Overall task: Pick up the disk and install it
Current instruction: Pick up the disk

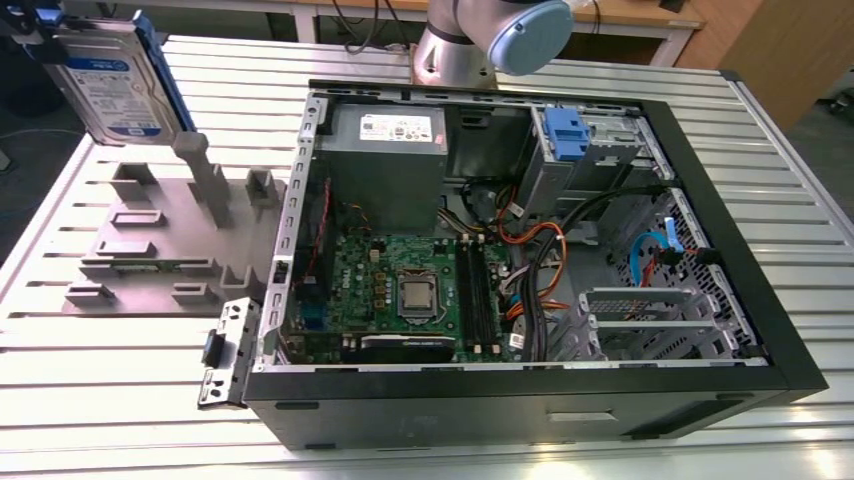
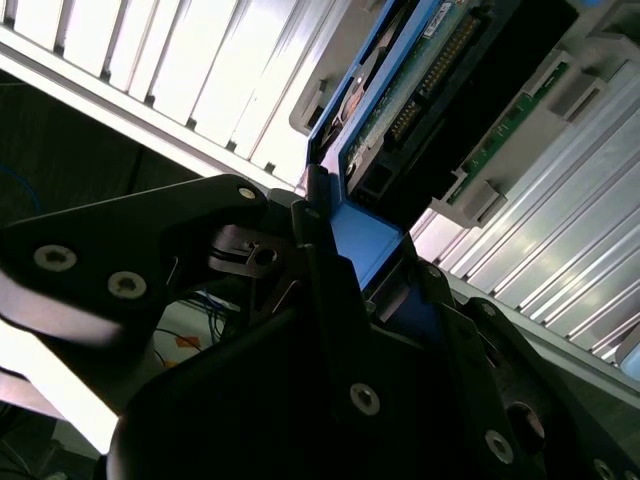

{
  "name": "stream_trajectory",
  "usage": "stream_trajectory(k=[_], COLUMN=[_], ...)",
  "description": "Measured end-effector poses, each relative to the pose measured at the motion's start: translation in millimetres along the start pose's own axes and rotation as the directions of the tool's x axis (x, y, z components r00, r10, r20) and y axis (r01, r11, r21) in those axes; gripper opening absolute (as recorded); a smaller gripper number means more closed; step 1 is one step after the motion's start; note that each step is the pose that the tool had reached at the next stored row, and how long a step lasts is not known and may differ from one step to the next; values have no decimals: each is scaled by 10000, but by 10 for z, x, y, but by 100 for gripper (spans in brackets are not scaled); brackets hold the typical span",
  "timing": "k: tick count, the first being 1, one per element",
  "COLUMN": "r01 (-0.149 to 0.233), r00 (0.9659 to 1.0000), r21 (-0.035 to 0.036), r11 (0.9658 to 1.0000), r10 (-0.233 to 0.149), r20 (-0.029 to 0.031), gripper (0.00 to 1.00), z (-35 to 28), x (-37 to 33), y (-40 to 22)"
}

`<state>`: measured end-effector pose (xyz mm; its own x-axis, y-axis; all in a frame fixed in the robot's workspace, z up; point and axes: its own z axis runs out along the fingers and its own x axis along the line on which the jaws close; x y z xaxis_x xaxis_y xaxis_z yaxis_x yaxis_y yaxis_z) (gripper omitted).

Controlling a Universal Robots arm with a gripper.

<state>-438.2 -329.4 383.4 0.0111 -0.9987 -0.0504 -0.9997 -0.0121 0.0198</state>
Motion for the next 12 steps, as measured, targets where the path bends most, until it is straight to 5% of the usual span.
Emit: stream_trajectory(k=[12], r01=[0], r00=[10000], r21=[2], r11=[10000], r10=[0], r20=[1], gripper=[37], z=[-38], x=[-2], y=[1])
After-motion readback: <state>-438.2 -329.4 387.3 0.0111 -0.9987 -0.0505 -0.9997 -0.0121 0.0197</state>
